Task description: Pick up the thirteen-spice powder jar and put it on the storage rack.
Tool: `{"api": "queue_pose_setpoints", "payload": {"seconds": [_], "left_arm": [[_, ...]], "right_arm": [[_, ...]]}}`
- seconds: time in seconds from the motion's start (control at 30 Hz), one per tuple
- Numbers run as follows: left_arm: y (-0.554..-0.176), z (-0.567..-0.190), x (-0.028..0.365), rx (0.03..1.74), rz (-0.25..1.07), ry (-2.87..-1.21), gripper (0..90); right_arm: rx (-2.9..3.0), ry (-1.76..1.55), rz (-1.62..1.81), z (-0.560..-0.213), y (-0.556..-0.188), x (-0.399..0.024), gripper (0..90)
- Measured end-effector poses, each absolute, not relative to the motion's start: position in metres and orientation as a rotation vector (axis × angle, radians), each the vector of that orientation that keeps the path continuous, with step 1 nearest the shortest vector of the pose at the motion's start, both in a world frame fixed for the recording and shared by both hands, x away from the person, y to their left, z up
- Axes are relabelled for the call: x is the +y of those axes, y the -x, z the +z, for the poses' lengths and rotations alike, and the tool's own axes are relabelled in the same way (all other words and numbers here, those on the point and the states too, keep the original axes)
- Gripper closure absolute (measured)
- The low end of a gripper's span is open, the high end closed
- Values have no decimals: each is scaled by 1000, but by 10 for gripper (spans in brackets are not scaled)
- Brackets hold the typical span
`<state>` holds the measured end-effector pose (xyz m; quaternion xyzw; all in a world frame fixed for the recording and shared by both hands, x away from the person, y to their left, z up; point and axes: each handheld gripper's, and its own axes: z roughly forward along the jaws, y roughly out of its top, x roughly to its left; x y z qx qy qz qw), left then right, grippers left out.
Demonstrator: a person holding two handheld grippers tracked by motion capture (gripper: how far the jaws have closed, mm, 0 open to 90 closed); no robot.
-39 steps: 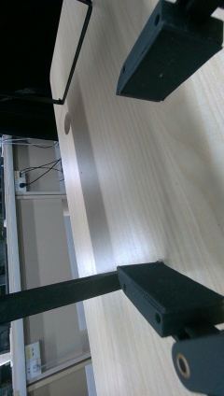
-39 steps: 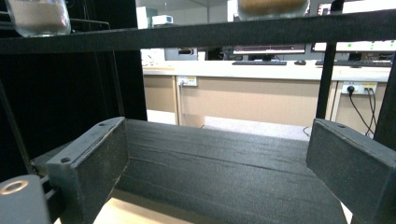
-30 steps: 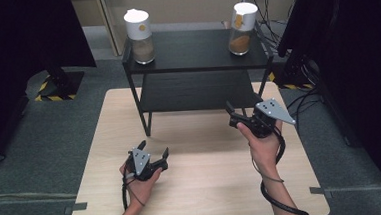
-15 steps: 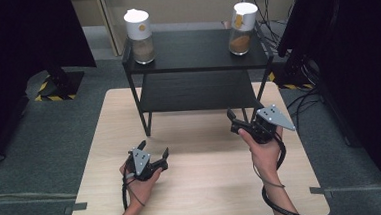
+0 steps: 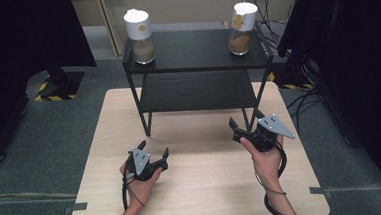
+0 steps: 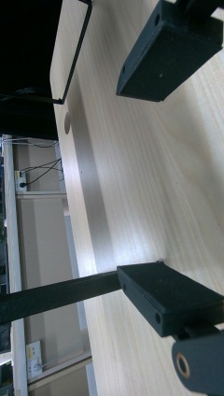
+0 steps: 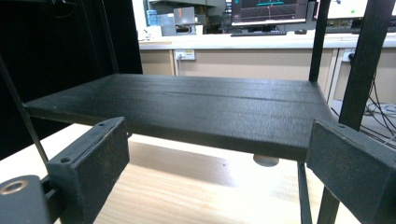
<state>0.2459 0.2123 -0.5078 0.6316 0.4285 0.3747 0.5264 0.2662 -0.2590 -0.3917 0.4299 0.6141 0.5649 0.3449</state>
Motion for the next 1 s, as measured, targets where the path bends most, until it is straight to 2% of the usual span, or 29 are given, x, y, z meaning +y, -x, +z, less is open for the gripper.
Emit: {"api": "queue_pose_setpoints", "payload": {"seconds": [1.0], "left_arm": [[-246, -508, 212, 1024, 898, -1512, 119]], "right_arm": [[1642, -1171, 1436, -426, -257, -267, 65]]}}
